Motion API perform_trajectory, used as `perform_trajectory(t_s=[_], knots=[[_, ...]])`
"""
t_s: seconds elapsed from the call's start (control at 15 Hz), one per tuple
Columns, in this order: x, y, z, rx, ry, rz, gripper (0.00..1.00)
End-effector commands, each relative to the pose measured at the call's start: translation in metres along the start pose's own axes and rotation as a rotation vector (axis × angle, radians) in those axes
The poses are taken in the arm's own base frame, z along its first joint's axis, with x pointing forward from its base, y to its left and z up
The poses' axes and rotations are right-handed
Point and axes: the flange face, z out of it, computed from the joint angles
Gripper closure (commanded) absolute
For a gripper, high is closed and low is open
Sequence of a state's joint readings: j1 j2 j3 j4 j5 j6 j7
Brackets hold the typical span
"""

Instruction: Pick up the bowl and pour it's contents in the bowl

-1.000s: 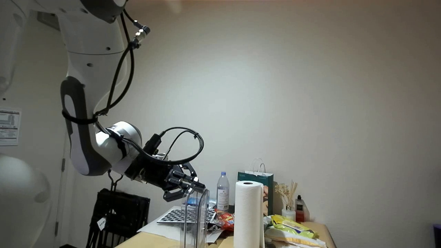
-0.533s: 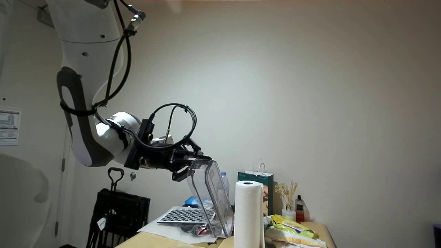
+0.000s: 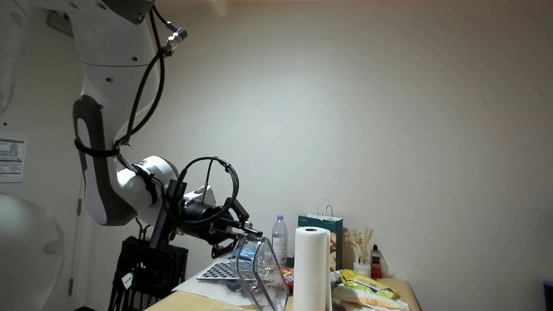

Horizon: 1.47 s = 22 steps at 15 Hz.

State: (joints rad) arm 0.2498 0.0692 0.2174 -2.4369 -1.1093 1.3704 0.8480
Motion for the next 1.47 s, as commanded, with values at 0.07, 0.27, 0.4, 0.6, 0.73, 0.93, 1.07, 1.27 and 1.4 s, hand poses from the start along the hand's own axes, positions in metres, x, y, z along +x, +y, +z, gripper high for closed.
perform_trajectory(t_s=[0.07, 0.27, 0.4, 0.6, 0.73, 0.93, 1.07, 1.27, 1.4], knots=[[0.002, -0.006, 0.002, 0.037, -0.011, -0.002, 0.98], [0.008, -0.025, 0.010, 0.100, -0.068, -0.030, 0.98], [0.013, -0.036, 0.016, 0.164, -0.108, -0.052, 0.98], [0.025, -0.034, 0.019, 0.193, -0.112, -0.009, 0.98], [0.034, -0.001, 0.018, 0.150, -0.134, 0.081, 0.98], [0.050, 0.049, 0.030, 0.097, -0.220, 0.217, 0.98], [0.058, 0.080, 0.046, 0.088, -0.304, 0.292, 0.98], [0.061, 0.113, 0.071, 0.101, -0.449, 0.360, 0.98], [0.059, 0.124, 0.098, 0.110, -0.553, 0.374, 0.98]])
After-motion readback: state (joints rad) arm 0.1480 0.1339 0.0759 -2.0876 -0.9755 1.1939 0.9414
